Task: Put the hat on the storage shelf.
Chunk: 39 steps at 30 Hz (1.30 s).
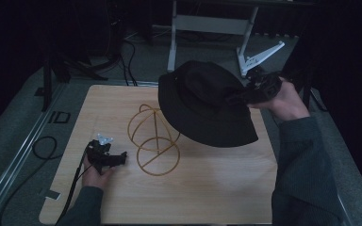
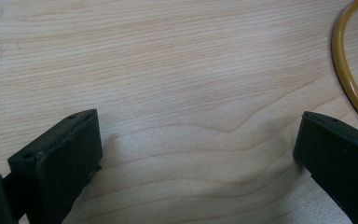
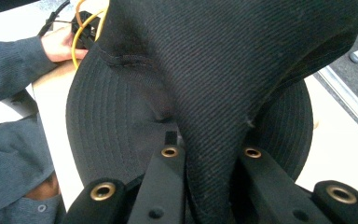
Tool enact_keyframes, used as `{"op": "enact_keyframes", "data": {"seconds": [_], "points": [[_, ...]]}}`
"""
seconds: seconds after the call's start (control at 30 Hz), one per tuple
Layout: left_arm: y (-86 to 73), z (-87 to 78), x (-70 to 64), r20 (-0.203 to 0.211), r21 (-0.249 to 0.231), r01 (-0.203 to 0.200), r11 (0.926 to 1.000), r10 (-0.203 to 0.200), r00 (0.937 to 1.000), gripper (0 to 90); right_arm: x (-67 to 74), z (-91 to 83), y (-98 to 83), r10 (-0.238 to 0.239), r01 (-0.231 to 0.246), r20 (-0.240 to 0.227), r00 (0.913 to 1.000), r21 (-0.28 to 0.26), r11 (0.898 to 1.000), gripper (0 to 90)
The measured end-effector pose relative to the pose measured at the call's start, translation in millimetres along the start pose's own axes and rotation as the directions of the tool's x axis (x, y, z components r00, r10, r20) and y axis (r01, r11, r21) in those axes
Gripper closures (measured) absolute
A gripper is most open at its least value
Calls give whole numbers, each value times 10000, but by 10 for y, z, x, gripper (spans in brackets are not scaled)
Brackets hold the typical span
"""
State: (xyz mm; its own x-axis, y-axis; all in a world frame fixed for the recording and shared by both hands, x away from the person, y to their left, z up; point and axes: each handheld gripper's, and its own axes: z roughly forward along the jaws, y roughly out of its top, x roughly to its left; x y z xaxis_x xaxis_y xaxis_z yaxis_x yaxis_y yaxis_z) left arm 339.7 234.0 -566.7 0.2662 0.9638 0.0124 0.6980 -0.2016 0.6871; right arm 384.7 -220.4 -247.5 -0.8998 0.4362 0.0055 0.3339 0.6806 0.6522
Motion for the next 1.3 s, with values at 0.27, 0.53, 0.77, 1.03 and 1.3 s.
{"op": "enact_keyframes", "data": {"seconds": [0.27, 0.53, 0.77, 1.03, 1.3], "points": [[0, 0, 0, 1, 0, 2, 10000, -2, 10000, 12, 66, 18, 60, -244, 243, -113, 9996, -130, 9996, 866], [4, 4, -8, -5, 1, 14, 10000, -14, 10000, 13, 109, 8, 103, -383, 374, -283, 9989, -314, 9988, 866], [5, 3, -8, -3, 12, 7, 10000, -7, 10000, 13, 151, 36, 133, -532, 510, -477, 9974, -467, 9976, 866], [4, 4, -9, -7, 7, 17, 10000, -17, 10000, 13, 192, 131, 178, -688, 656, -681, 9953, -483, 9967, 866], [4, 5, -14, 27, -8, 29, 10000, -29, 10000, 13, 221, 226, 222, -778, 730, -860, 9933, -579, 9957, 865]]}}
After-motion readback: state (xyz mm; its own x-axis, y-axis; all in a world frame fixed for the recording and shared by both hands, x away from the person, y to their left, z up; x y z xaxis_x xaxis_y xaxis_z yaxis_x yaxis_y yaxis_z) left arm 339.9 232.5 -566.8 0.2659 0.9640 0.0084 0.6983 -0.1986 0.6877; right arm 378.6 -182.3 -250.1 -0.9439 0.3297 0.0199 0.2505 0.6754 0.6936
